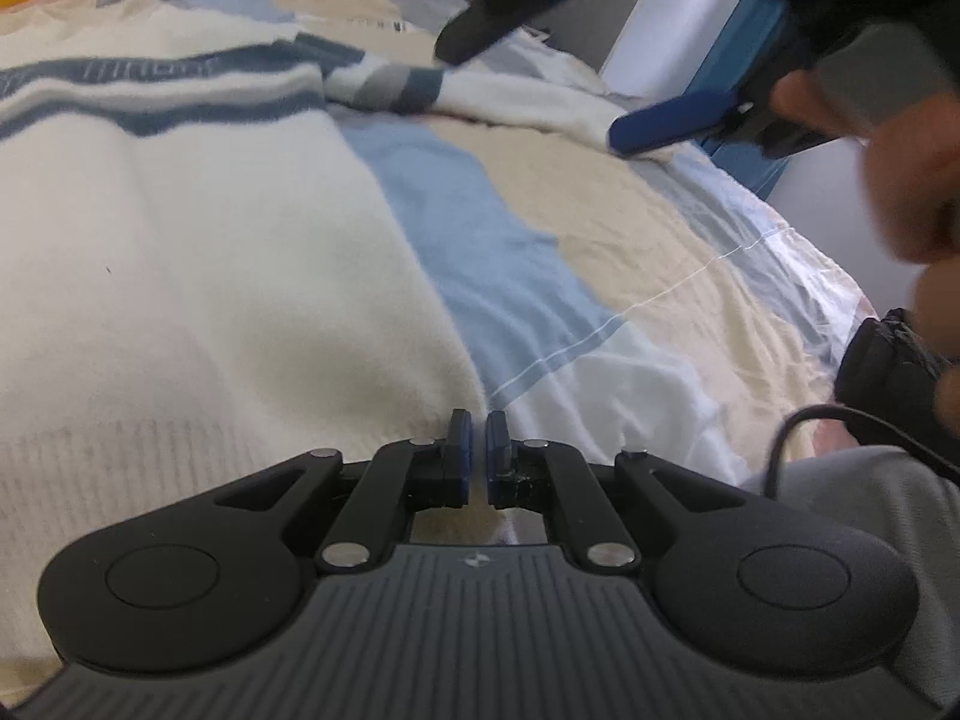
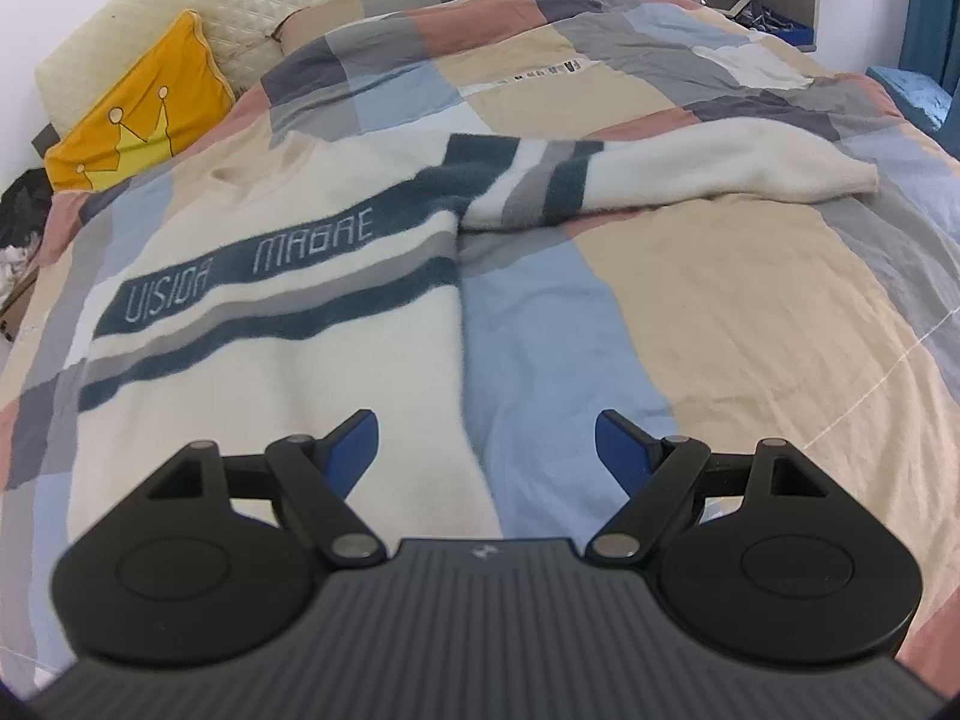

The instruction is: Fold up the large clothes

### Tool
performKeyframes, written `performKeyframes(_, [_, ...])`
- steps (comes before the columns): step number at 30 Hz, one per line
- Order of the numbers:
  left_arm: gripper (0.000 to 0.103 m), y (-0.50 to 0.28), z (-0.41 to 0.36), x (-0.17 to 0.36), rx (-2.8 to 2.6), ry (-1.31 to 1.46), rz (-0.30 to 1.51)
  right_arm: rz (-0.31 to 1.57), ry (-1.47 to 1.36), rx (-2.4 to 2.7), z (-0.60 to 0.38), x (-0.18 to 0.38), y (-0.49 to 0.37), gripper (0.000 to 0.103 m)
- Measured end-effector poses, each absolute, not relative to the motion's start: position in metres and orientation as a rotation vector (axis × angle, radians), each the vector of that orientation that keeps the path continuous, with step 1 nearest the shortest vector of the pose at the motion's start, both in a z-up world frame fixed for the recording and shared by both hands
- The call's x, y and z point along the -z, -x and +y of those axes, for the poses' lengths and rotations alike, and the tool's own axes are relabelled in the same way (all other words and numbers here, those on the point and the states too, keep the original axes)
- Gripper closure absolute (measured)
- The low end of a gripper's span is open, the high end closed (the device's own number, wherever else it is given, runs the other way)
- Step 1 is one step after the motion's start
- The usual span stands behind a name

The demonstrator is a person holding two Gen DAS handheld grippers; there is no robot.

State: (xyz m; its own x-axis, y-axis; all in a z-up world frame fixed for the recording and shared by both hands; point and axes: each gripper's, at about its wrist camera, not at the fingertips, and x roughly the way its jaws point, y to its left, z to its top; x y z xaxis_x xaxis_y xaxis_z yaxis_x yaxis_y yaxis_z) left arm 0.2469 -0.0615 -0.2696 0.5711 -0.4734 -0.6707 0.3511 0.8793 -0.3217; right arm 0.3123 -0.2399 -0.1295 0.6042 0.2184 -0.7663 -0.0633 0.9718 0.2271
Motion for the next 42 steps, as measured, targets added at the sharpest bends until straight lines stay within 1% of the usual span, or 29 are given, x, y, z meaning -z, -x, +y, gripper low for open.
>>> performKeyframes(3, [0.094,-0.245,-0.053,0.263,0.495,0.187,0.852,0.917,-0.168,-0.169,-0.235,0.130,-0.310,0.022])
performKeyframes(5, [0.088,-0.243,-0.044,0.260,0.496,0.239,0.865,0.920,-0.159,-0.171,-0.232,0.128,-0.307,0.022])
performKeyframes(7, [0.078,-0.238,-0.030,0.254,0.486,0.294,0.858,0.914,-0.158,-0.179,-0.230,0.123,-0.303,0.022])
performKeyframes(13, [0.065,-0.211,0.010,0.226,0.399,0.335,0.778,0.897,-0.185,-0.232,-0.217,0.110,-0.284,0.022])
performKeyframes(15, [0.063,-0.202,0.025,0.217,0.361,0.355,0.752,0.903,-0.193,-0.253,-0.209,0.106,-0.277,0.022])
performKeyframes(21, [0.063,-0.171,0.078,0.194,0.208,0.386,0.663,0.896,-0.197,-0.299,-0.175,0.096,-0.259,0.022])
performKeyframes(26, [0.063,-0.152,0.121,0.186,0.081,0.400,0.615,0.924,-0.242,-0.354,-0.146,0.113,-0.257,0.022])
performKeyframes(29, [0.062,-0.148,0.149,0.190,0.006,0.452,0.613,0.955,-0.264,-0.385,-0.128,0.133,-0.261,0.022])
performKeyframes(31, [0.056,-0.147,0.168,0.196,-0.042,0.514,0.619,0.965,-0.266,-0.400,-0.116,0.148,-0.262,0.022])
performKeyframes(36, [0.055,-0.149,0.207,0.215,-0.172,0.645,0.652,0.983,-0.295,-0.456,-0.098,0.185,-0.263,0.022])
performKeyframes(38, [0.055,-0.147,0.215,0.221,-0.207,0.685,0.660,0.974,-0.277,-0.452,-0.095,0.193,-0.265,0.022])
performKeyframes(40, [0.051,-0.143,0.223,0.225,-0.247,0.713,0.669,0.972,-0.264,-0.438,-0.095,0.198,-0.268,0.022])
performKeyframes(42, [0.051,-0.141,0.227,0.229,-0.278,0.725,0.673,0.971,-0.250,-0.426,-0.093,0.202,-0.270,0.022])
